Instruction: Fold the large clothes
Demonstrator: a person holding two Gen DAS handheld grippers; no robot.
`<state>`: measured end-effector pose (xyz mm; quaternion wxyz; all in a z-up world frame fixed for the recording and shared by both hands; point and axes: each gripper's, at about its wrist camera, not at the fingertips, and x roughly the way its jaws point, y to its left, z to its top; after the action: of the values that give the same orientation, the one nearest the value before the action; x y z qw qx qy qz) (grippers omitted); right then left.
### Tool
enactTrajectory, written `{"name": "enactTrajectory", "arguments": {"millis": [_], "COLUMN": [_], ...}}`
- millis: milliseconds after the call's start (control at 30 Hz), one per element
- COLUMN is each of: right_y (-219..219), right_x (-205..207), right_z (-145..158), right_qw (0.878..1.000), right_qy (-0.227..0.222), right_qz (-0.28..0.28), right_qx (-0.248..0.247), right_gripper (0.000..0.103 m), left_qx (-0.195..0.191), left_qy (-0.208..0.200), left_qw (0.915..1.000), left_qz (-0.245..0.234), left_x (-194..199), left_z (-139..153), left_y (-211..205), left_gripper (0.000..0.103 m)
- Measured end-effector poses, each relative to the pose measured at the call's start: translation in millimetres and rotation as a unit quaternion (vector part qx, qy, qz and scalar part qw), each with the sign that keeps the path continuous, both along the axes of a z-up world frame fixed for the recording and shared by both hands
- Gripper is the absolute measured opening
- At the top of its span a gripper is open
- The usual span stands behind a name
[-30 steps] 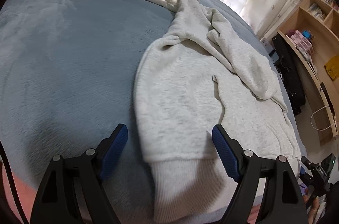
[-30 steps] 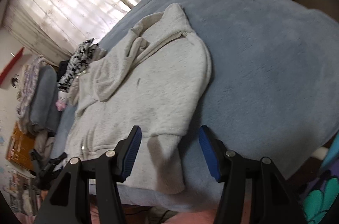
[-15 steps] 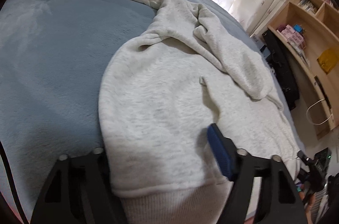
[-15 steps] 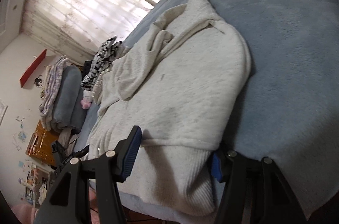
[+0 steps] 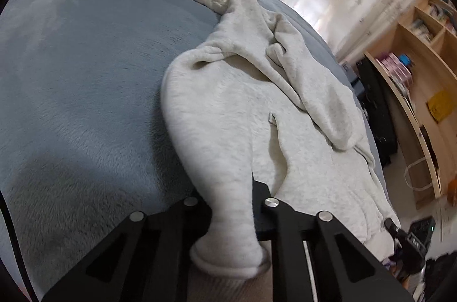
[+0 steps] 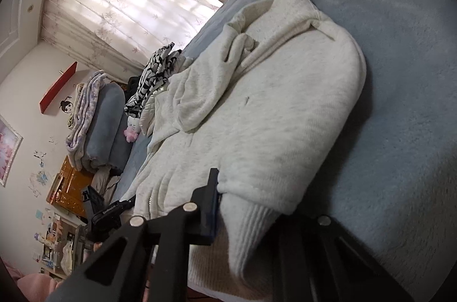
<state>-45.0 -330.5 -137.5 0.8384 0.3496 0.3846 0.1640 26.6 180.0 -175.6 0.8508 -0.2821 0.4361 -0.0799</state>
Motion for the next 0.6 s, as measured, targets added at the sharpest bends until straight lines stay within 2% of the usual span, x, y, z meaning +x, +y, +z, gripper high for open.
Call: {"name": "enactTrajectory", "arguments": {"millis": [200,600], "right_y": [0.8,3.0], "right_x": [-17.1,-47.5], "right_z": [24.4,75.2], "right_qw": [1.0,0.997], "right_qy": [-0.027,-0.074], "right_qz": [-0.011,-0.003], "right_qx": [-0.005,-0.009], "right_gripper": [0.011,0.01], "left_qx": [-0.004,0.008], "left_qy": [-0.003,-0.027], "left_qw": [0.9998,0.9995], "left_qz": [0.022,-0.017], "left_x": [-12.1,-42.6], "left_z": [21.1,80.8], "left_y": [3.1,-2.2], "left_gripper": [0.006,0.006]}}
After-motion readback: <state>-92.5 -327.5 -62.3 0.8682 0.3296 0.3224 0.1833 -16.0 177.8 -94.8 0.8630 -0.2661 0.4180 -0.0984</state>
